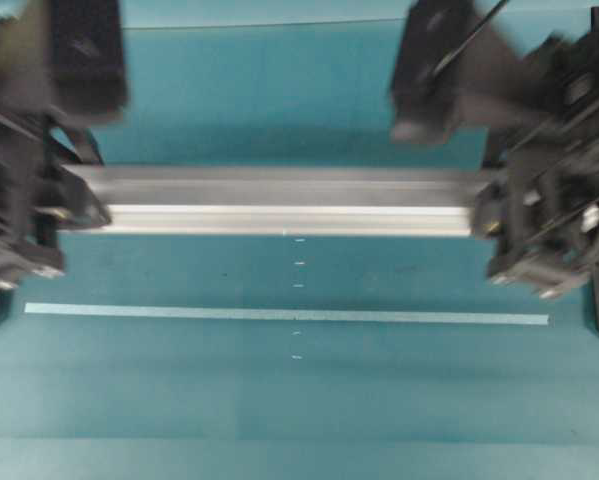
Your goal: Lift the metal rail with both hands.
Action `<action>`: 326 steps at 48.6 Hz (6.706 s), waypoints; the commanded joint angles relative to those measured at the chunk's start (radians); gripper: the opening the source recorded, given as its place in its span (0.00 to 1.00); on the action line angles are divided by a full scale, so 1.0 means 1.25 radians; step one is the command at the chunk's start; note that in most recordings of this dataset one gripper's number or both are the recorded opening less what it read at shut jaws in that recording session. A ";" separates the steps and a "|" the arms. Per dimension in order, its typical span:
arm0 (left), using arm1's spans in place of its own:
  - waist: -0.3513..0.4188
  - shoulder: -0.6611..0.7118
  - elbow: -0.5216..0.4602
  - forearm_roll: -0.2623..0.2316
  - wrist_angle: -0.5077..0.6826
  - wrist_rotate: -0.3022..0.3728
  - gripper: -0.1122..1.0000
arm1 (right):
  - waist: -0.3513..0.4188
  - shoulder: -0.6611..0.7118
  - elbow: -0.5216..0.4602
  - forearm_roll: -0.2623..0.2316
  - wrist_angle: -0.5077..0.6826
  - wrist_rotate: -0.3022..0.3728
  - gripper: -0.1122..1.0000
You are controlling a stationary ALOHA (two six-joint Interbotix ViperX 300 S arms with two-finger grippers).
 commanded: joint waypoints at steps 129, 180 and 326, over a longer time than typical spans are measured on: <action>0.034 0.174 0.616 -0.001 -0.709 0.022 0.39 | -0.012 0.125 0.676 -0.010 -0.814 -0.109 0.47; 0.037 0.193 0.654 -0.001 -0.782 0.102 0.58 | -0.002 0.147 0.666 0.039 -0.822 -0.104 0.47; 0.072 -0.592 0.784 -0.001 -1.033 0.108 0.97 | -0.040 -0.652 0.882 0.000 -1.230 -0.083 0.99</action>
